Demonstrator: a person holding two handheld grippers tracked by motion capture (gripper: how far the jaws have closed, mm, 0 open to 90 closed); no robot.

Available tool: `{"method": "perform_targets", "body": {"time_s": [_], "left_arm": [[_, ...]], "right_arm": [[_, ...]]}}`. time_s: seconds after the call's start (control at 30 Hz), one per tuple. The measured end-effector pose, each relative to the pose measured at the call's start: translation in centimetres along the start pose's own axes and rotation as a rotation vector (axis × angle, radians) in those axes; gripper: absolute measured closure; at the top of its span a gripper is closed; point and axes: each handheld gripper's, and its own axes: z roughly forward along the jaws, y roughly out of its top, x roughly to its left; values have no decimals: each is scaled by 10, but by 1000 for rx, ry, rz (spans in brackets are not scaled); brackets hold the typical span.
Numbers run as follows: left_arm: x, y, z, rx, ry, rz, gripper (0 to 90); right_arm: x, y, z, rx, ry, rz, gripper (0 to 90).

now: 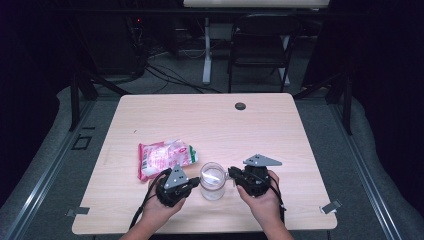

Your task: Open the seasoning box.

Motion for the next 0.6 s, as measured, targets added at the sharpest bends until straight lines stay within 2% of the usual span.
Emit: {"method": "perform_targets", "body": {"time_s": [0.03,0.17,0.27,0.33,0.37,0.43,0.6], "left_arm": [[0,1,-1,1,-5,1,900],[-3,5,-2,-6,-12,10,900],[-4,10,-3,-15,-25,11,900],[-3,13,-3,-25,-38,9,895],[-3,15,-3,-30,-44,11,895],[-3,18,-3,-39,-55,9,886],[-2,27,-4,-59,-73,-19,835]], "right_arm": [[0,-1,0,-2,3,-4,782],[1,-1,-2,1,14,-14,717],[3,-2,-5,-19,16,-54,642],[7,-2,-12,-23,58,-93,578],[7,-2,-12,-23,58,-93,578],[11,-3,-15,-30,68,-138,530],[25,-8,-22,-58,53,-236,447]]}}
